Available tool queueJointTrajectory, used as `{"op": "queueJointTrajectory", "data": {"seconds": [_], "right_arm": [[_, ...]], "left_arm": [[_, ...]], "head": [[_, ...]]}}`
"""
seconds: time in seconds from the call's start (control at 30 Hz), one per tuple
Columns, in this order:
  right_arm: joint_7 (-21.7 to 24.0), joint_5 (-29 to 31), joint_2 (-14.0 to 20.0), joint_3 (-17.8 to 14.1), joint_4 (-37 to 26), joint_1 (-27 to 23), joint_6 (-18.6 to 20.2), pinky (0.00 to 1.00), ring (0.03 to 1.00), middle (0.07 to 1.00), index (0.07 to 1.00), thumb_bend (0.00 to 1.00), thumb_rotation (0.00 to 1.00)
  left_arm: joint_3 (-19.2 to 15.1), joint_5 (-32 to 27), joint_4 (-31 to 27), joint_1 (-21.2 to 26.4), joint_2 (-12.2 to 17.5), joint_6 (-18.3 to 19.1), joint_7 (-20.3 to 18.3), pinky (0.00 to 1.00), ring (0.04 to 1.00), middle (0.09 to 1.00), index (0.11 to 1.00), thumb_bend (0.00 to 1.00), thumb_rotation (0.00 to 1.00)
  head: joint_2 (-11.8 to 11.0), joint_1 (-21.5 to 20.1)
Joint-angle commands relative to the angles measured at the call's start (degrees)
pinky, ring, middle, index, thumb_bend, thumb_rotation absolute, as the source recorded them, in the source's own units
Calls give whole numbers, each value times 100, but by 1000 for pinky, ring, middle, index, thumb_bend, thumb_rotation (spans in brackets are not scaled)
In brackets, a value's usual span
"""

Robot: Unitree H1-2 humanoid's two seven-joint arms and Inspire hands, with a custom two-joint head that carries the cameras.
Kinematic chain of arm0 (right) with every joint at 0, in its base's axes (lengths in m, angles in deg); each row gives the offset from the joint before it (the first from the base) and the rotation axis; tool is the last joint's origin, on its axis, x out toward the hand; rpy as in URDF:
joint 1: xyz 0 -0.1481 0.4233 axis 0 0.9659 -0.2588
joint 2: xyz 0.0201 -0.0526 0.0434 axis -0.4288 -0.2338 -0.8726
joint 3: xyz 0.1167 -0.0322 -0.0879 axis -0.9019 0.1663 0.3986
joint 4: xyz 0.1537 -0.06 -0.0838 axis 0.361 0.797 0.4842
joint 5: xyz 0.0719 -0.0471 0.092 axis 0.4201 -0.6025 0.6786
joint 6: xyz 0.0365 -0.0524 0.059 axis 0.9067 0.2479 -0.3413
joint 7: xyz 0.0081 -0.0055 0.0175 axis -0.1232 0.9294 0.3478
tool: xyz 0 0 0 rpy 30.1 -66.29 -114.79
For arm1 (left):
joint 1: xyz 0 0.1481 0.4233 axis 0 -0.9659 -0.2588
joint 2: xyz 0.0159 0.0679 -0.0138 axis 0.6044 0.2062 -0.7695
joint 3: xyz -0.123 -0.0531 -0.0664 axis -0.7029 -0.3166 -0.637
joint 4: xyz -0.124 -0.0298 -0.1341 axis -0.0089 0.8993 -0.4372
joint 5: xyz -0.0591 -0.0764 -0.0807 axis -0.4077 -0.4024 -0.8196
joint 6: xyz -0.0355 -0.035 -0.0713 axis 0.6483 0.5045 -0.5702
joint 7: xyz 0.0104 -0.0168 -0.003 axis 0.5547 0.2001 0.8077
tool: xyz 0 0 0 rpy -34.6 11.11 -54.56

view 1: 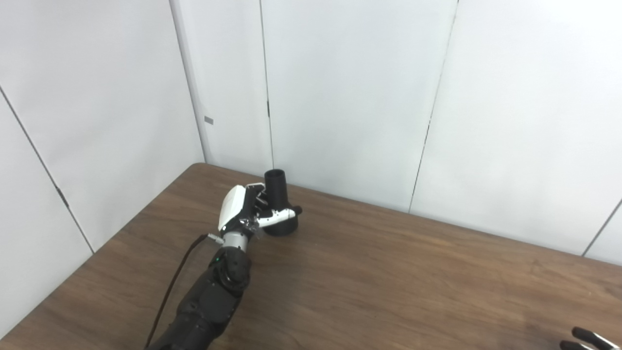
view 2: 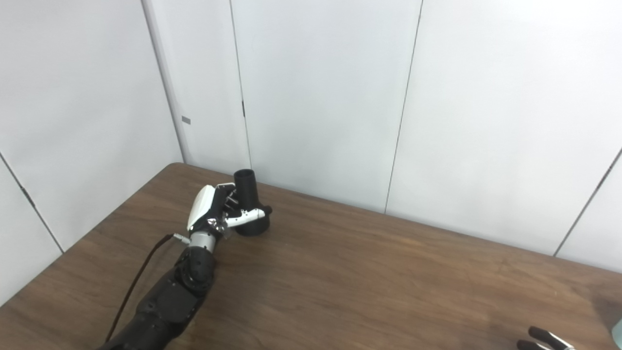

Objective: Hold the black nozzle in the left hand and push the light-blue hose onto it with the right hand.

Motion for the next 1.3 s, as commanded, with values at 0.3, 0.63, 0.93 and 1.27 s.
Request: {"op": "queueJointTrajectory", "data": {"seconds": [0.3, 0.63, 0.93, 1.27], "right_arm": [[-43, -156, -23, 107, -422, -142, 123, 382, 501, 644, 709, 435, 13], [112, 92, -42, 147, 130, -282, -636, 375, 529, 662, 750, 389, 0], [189, 240, -86, 136, 778, -475, -1333, 344, 473, 606, 715, 496, 93], [174, 112, -100, 150, 1008, -616, -1650, 353, 474, 602, 672, 527, 142]], "left_arm": [[559, 176, 120, -604, -99, -287, -421, 421, 464, 500, 467, 504, 0], [1546, 381, -532, -937, -311, -1539, -771, 344, 392, 448, 505, 503, 0], [2495, 703, -806, -918, -645, -2386, -645, 293, 371, 447, 530, 499, 0], [4175, 403, -489, -520, -740, -2387, -30, 308, 406, 444, 521, 502, 0]], "head": [[143, -277], [375, -1215], [527, -2125], [577, -2467]]}}
